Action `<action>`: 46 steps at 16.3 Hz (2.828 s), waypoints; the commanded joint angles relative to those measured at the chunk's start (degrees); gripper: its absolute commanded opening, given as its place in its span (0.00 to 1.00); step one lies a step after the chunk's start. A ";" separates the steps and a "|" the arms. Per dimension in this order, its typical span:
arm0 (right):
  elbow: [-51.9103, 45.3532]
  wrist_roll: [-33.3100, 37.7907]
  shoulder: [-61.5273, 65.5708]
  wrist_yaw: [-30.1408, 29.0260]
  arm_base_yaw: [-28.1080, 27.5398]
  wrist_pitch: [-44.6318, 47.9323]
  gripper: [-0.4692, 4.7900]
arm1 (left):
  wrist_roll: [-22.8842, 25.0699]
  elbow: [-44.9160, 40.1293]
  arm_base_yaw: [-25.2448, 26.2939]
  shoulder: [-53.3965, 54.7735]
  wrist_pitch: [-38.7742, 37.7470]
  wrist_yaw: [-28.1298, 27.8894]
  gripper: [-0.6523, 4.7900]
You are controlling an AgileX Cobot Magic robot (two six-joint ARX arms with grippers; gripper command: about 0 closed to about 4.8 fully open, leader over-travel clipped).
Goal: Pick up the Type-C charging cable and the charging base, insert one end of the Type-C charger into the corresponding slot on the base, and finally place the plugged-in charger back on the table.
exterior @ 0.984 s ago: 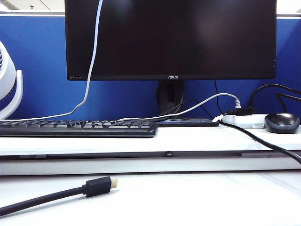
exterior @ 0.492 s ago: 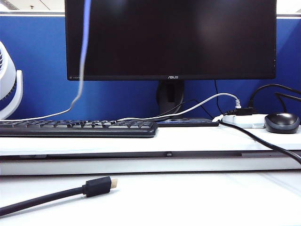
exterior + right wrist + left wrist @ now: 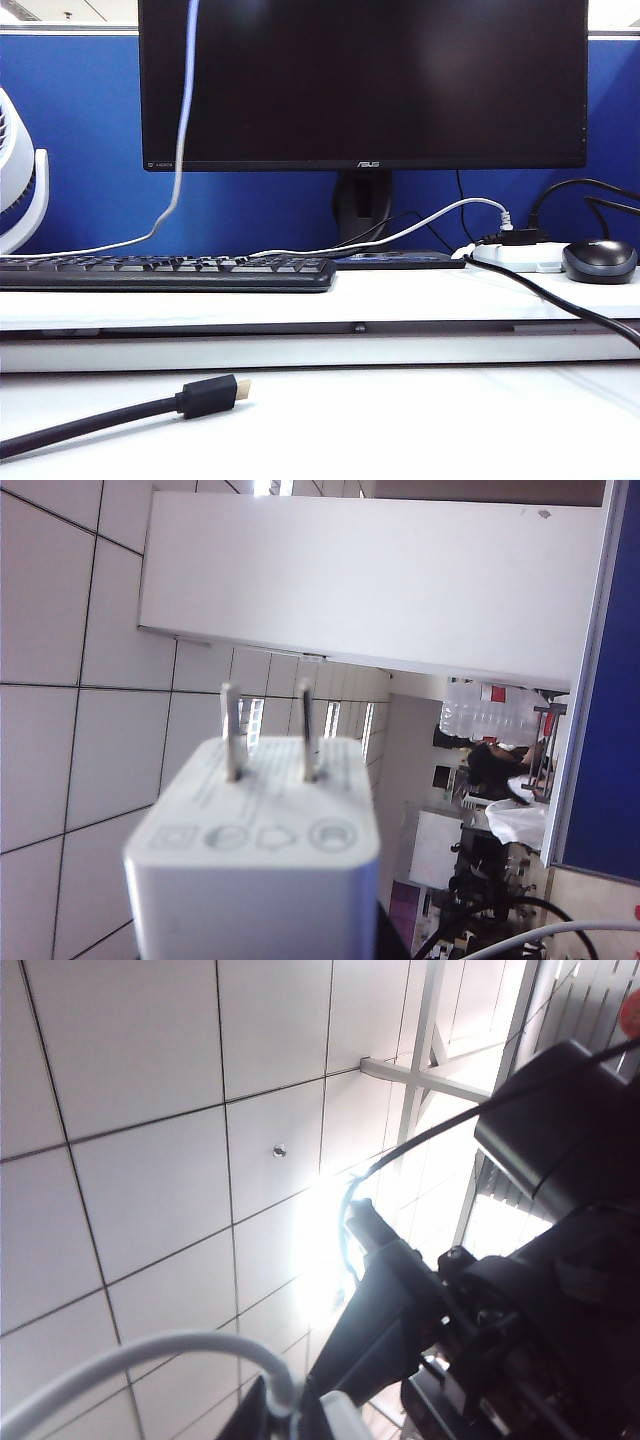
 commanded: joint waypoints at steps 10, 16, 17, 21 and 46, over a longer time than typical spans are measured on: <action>0.26 -3.10 -0.46 2.19 3.74 -1.29 0.08 | -9.07 0.17 2.25 0.17 0.11 -1.16 0.11; 0.26 -2.93 -0.44 2.47 3.76 -1.01 0.08 | -9.03 0.15 2.23 0.20 -1.64 -0.90 0.11; 0.26 -2.93 -0.44 2.97 3.76 -0.87 0.08 | -8.98 0.15 2.16 0.20 -1.64 -1.36 0.11; 0.31 -3.65 -0.52 4.09 4.07 -0.87 0.08 | -8.63 0.15 2.16 0.17 -1.64 -1.75 0.11; 0.31 -3.43 -2.82 3.26 4.70 -4.72 0.08 | -2.27 0.20 2.05 -0.20 -1.81 1.73 0.11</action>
